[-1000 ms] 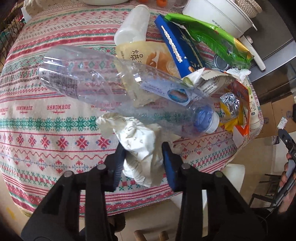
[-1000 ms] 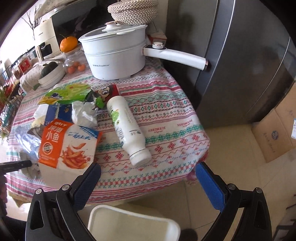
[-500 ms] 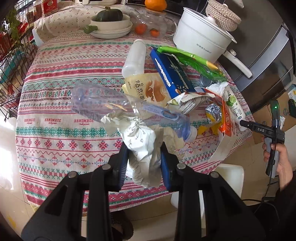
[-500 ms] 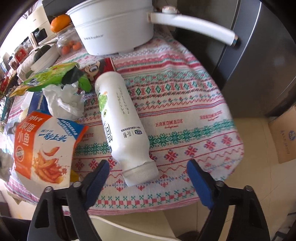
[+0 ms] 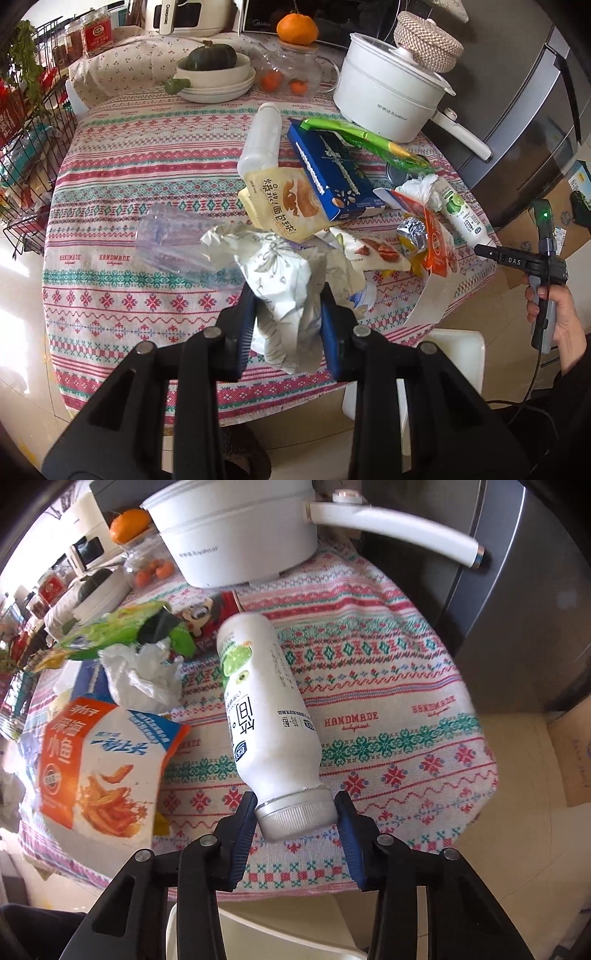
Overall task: Collect trash
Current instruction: 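Grasp crumpled tissue with left tool while right tool grasps white bottle, then drop tissue with left tool into bin while right tool drops white bottle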
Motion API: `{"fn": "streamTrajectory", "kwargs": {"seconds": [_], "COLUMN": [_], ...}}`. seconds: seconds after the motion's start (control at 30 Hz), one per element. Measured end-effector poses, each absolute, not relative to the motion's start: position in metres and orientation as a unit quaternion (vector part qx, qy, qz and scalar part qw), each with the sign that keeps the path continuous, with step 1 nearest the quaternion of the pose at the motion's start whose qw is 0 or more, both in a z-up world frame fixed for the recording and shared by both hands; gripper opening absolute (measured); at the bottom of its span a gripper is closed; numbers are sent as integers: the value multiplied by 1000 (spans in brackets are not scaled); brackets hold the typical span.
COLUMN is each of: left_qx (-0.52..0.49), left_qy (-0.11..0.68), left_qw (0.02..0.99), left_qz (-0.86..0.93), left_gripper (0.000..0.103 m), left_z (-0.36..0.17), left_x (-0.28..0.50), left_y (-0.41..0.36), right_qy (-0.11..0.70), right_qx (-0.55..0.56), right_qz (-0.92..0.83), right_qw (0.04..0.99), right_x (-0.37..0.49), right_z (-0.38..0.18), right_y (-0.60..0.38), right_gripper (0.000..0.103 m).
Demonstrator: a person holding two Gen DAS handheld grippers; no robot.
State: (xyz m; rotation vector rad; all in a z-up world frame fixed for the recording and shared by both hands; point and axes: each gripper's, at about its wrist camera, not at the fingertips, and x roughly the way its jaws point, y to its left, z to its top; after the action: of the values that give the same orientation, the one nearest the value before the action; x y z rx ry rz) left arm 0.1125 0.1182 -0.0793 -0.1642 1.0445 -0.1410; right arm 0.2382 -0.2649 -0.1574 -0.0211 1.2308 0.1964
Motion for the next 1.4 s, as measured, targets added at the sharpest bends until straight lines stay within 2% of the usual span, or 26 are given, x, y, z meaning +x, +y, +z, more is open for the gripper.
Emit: {"fn": "streamTrajectory", "kwargs": {"seconds": [0.43,0.7,0.9,1.1,1.4], "left_qx": [-68,12,90,172,240], "left_qy": [448,433,447,470,481], "left_qw": [883,873,838,802,780], "left_qz": [-118,-225,-300,-327,-320], "left_gripper": [34,34,34,34,35], "left_z": [-55,-54,-76,-122,-172], "left_x": [102,74,41,20,17], "left_y": [89,18,-51,-108,-146], "right_qy": [486,460,459,494,554], "right_qx": [-9,-42,-63,-76,-97], "right_qz": [99,124,151,154,137], "right_qw": [868,878,873,853,815], "right_x": [186,123,82,62,49], "right_z": [-68,-41,-50,-88,-148], "right_y": [-275,-271,-267,-271,-288], "right_gripper": [43,42,42,42,42]}}
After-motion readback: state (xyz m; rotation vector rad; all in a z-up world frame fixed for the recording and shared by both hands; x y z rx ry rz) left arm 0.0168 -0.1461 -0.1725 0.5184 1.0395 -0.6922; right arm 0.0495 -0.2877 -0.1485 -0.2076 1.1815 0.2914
